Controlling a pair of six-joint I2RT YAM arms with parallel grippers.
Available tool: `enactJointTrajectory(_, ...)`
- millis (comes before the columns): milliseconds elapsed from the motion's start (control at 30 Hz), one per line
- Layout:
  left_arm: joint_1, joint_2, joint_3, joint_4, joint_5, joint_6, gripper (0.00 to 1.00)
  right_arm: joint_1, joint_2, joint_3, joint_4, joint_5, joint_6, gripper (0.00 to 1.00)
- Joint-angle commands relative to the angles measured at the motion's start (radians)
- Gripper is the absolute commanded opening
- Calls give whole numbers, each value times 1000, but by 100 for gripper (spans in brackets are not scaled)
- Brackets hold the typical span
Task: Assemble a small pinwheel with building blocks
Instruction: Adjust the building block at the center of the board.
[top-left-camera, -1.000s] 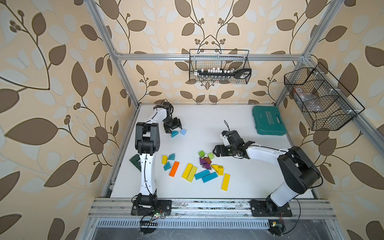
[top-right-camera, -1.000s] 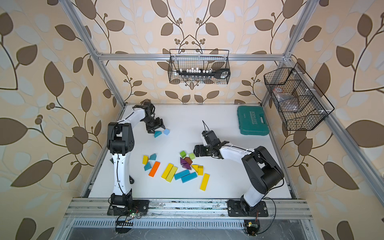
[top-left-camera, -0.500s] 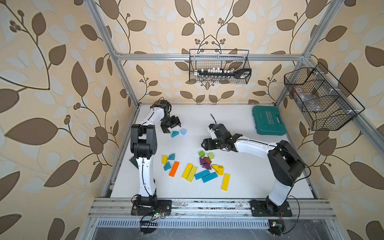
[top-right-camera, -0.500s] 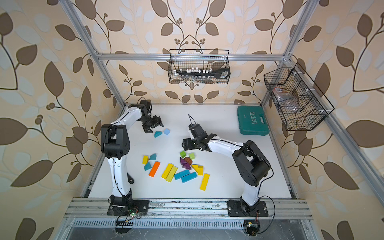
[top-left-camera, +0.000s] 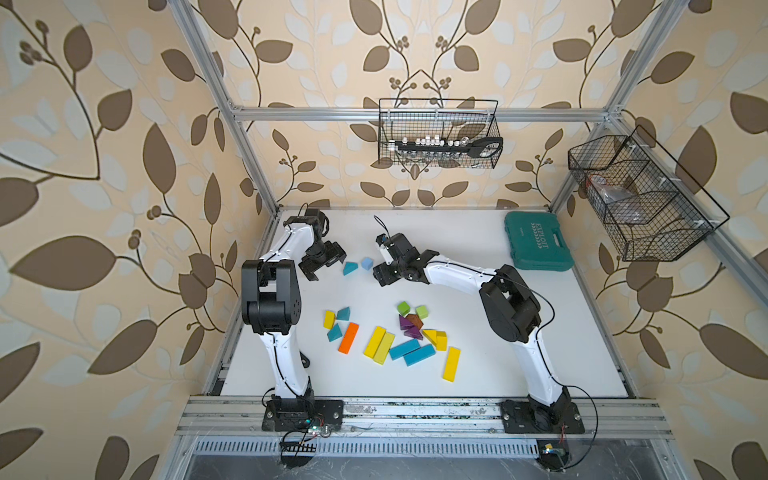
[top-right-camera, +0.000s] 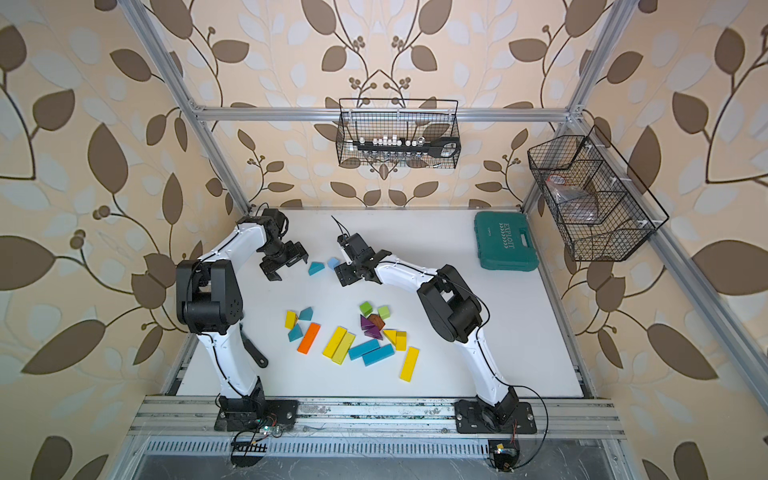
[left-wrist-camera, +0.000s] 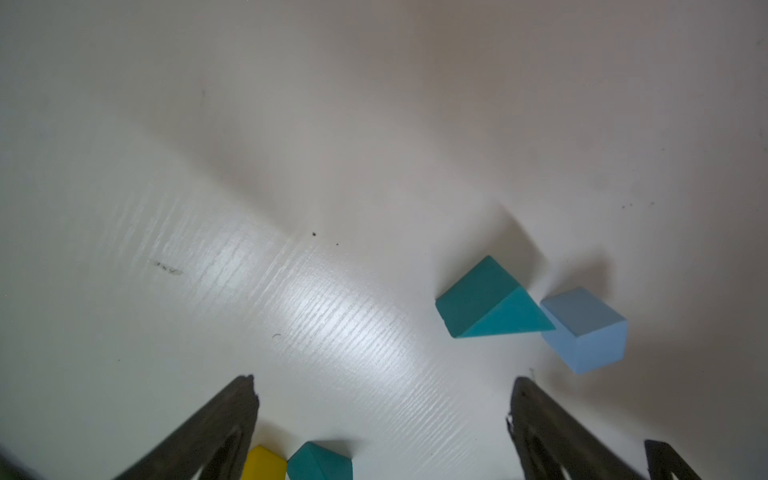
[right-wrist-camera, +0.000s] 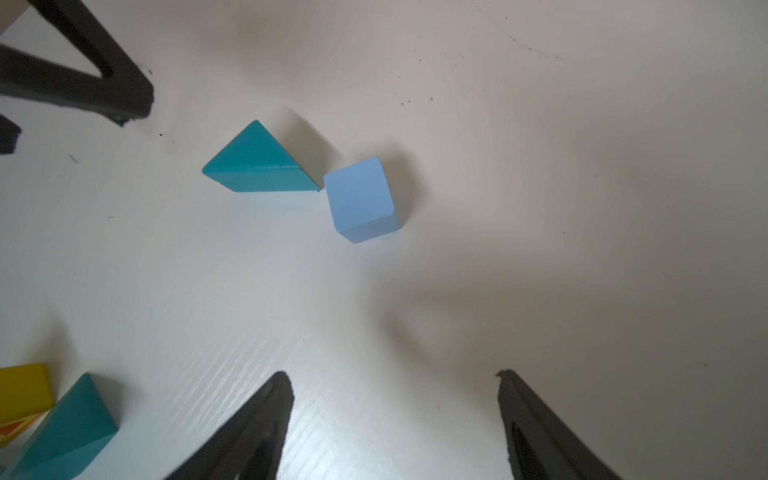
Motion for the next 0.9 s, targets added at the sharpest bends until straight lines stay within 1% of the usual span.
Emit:
enactJointTrajectory(0, 10, -57, 0, -7, -23, -23, 99, 3, 62, 86, -33, -9, -117, 78)
enactJointTrajectory(100, 18, -71, -8, -7, -23, -21, 99, 0, 122, 168, -51, -15, -138, 77)
enactJointTrajectory(267, 29, -89, -31, -5, -14, -14, 99, -9, 240, 351, -118, -43, -158, 76)
enactJointTrajectory(367, 32, -92, -38, -7, -16, -7, 99, -15, 302, 445, -149, -69, -179, 72)
enactJointTrajectory(500, 35, -90, -39, -10, -21, 1, 99, -16, 353, 533, -186, -97, -217, 63)
enactJointTrajectory(600, 37, -87, -39, -7, -21, 4, 99, -19, 362, 552, -195, -124, -243, 49)
enactJointTrajectory(700, 38, -84, -37, -10, -22, 7, 99, -25, 361, 552, -200, -161, -250, 43)
enactJointTrajectory(767, 38, -84, -39, -10, -24, 9, 99, -27, 360, 551, -203, -176, -253, 41)
enactJointTrajectory(833, 39, -84, -39, -10, -27, 11, 99, -27, 359, 551, -205, -192, -257, 36)
enactJointTrajectory(867, 40, -84, -39, -11, -28, 12, 99, -27, 359, 552, -206, -197, -259, 36)
